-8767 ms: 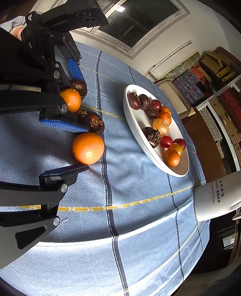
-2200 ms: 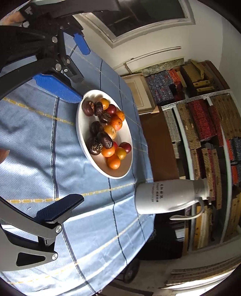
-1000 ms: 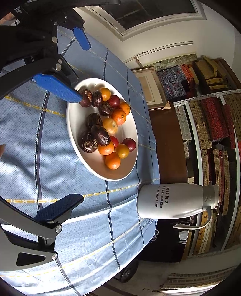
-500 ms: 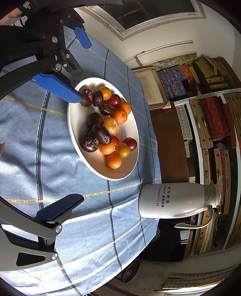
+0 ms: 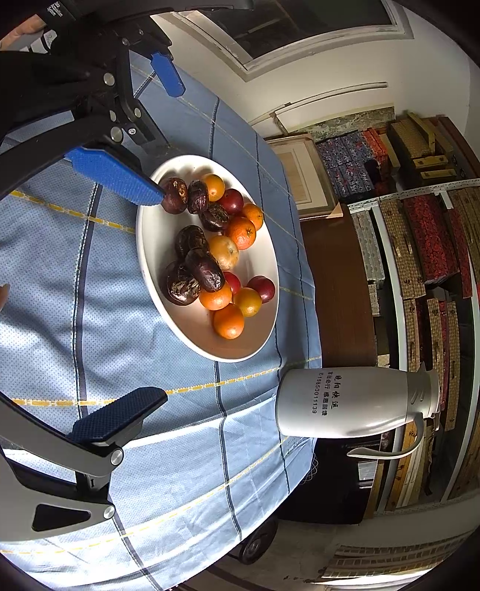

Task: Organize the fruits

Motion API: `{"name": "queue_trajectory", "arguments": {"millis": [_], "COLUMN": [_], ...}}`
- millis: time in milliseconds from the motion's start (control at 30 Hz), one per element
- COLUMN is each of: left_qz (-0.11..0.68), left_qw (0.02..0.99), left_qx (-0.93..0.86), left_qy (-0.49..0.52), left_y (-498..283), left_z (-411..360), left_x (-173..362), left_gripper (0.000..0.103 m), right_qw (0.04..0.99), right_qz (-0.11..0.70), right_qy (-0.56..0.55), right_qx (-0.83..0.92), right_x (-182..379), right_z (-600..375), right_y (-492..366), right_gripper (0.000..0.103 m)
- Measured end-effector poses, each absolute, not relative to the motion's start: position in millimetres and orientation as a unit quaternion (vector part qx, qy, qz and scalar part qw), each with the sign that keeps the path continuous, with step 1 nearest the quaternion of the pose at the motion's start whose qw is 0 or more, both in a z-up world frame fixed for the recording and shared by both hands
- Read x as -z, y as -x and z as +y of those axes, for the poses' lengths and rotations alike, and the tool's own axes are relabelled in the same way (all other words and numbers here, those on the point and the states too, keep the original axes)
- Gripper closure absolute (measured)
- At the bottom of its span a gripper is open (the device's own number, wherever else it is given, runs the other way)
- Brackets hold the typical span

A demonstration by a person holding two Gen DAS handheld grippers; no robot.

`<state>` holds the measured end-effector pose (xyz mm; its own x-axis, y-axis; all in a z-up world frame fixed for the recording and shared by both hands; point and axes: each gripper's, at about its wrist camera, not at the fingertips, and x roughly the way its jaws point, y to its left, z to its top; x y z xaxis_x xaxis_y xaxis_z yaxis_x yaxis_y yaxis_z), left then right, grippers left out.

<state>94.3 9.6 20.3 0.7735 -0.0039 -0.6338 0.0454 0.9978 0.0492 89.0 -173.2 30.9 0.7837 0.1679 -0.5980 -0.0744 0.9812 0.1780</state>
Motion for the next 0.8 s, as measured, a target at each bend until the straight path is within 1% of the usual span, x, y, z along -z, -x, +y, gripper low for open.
{"name": "queue_trajectory", "arguments": {"millis": [800], "left_qz": [0.338], "left_qw": [0.941], "left_qx": [0.014], "left_qy": [-0.033], "left_y": [-94.2], "left_z": [9.2], "left_x": [-19.0], "left_gripper": [0.004], "right_qw": [0.941], "right_qz": [0.323], "right_qy": [-0.07], "right_qx": [-0.065], "right_x": [-30.7], "right_z": [-171.1], "right_y": [-88.0], "right_gripper": [0.004]}}
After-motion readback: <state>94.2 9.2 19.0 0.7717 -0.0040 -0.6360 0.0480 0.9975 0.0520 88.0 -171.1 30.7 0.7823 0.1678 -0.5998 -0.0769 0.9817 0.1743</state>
